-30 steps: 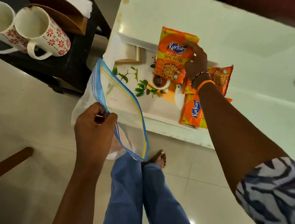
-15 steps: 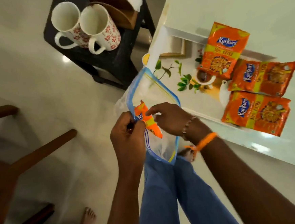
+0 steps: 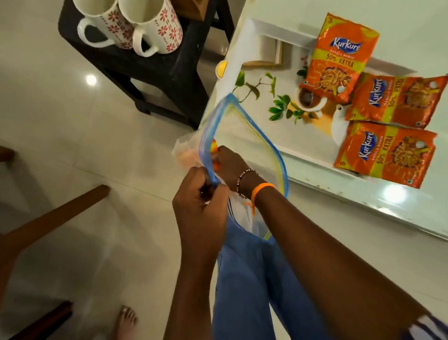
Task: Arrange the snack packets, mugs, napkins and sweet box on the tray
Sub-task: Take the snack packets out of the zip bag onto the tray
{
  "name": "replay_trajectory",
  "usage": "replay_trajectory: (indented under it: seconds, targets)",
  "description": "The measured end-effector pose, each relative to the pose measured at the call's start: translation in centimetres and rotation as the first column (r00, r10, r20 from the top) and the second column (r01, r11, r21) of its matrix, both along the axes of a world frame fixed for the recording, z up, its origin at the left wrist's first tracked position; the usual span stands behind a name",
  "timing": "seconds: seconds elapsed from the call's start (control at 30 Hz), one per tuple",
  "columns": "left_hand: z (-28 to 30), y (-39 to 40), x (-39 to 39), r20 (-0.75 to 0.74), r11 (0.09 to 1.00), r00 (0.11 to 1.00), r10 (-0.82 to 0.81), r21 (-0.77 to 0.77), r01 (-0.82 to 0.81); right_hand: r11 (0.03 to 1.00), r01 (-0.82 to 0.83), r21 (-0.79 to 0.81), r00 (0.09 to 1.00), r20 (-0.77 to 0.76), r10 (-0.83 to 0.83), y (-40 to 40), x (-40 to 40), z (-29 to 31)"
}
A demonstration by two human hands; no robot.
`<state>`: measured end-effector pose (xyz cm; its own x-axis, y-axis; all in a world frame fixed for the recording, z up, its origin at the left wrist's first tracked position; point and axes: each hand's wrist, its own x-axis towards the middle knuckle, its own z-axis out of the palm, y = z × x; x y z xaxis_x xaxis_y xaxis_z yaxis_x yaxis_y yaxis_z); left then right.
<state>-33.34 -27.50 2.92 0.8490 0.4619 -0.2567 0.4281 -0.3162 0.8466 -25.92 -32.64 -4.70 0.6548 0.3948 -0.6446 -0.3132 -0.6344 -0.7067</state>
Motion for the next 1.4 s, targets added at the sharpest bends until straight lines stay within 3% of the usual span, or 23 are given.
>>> replay_trajectory:
  seconds: [0.13, 0.23, 0.3, 0.37, 0.43, 0.5, 0.57, 0.77, 0.83, 0.93, 1.0, 1.07, 1.13, 1.2, 1.3, 1.33, 1.4]
  targets:
    - [-0.7, -0.8, 1.1, -0.049, 1.0, 0.999, 0.006, 0.013, -0.006, 0.99, 0.089, 0.109, 0.952, 0.282, -0.117, -3.8, -0.2, 4.4]
    - [-1.0, -1.5, 2.0, -0.078, 0.999, 0.996, 0.037, 0.015, -0.036, 0.945, 0.242, 0.22, 0.886, 0.347, -0.308, -8.4, -0.2, 7.9]
    - [-1.1, -2.0, 2.7, -0.08, 0.999, 0.996, 0.05, 0.008, -0.049, 0.858, 0.396, 0.327, 0.819, 0.297, -0.491, -11.6, -0.2, 9.5]
    - [-1.2, -2.4, 3.1, -0.089, 0.999, 0.995, 0.043, 0.021, -0.041, 0.696, 0.59, 0.41, 0.697, 0.177, -0.695, -14.4, 0.3, 9.5]
    - [-1.2, -2.8, 3.3, -0.081, 0.999, 0.996, 0.028, 0.042, -0.025, 0.532, 0.757, 0.38, 0.571, 0.011, -0.821, -16.9, 1.1, 7.9]
    - [-1.4, -3.0, 3.3, -0.084, 0.998, 0.996, 0.014, 0.066, -0.008, 0.467, 0.846, 0.259, 0.507, -0.116, -0.854, -18.5, 2.2, 5.1]
    - [-1.7, -3.1, 3.3, -0.104, 0.995, 0.995, -0.008, 0.097, 0.018, 0.516, 0.846, 0.133, 0.531, -0.144, -0.835, -19.5, 3.2, 1.6]
    - [-1.9, -3.6, 3.0, -0.126, 0.997, 0.991, -0.049, 0.049, 0.056, 0.766, 0.632, -0.116, 0.773, 0.022, -0.635, -20.1, 6.1, -3.9]
    - [-2.0, -3.6, 2.9, -0.121, 0.998, 0.991, -0.048, 0.033, 0.053, 0.821, 0.513, -0.251, 0.857, 0.199, -0.475, -20.9, 5.8, -3.4]
    - [-1.8, -3.4, 2.9, -0.123, 0.999, 0.992, -0.03, 0.009, 0.031, 0.82, 0.506, -0.269, 0.806, 0.485, -0.339, -21.2, 2.4, -1.1]
    - [-1.7, -3.2, 3.0, -0.13, 1.0, 0.991, -0.015, -0.02, 0.012, 0.867, 0.459, -0.195, 0.85, 0.381, -0.364, -20.7, -0.8, -0.1]
    - [-1.6, -3.0, 3.2, -0.151, 0.996, 0.989, 0.006, -0.086, -0.02, 0.944, 0.33, -0.014, 0.944, 0.022, -0.33, -19.0, -4.1, 0.5]
    - [-1.4, -2.9, 3.5, -0.177, 0.981, 0.984, 0.034, -0.181, -0.067, 0.961, 0.237, 0.141, 0.963, -0.164, -0.213, -16.6, -6.9, 0.3]
    - [-1.0, -3.2, 3.8, -0.19, 0.948, 0.981, 0.035, -0.304, -0.093, 0.921, 0.342, 0.188, 0.937, -0.144, -0.319, -13.8, -8.9, -0.5]
    - [-0.5, -2.9, 3.7, -0.176, 0.803, 0.983, -0.061, -0.594, -0.057, 0.703, 0.689, 0.176, 0.724, -0.114, -0.681, -11.2, -8.6, -0.7]
    - [-0.6, -2.2, 3.7, -0.167, 0.777, 0.98, -0.104, -0.629, -0.025, 0.638, 0.746, 0.191, 0.662, -0.109, -0.741, -11.1, -7.9, -0.7]
    - [-1.2, 0.0, 3.8, -0.195, 0.874, 0.975, -0.106, -0.486, -0.003, 0.647, 0.726, 0.235, 0.683, -0.126, -0.72, -11.7, -6.4, -0.5]
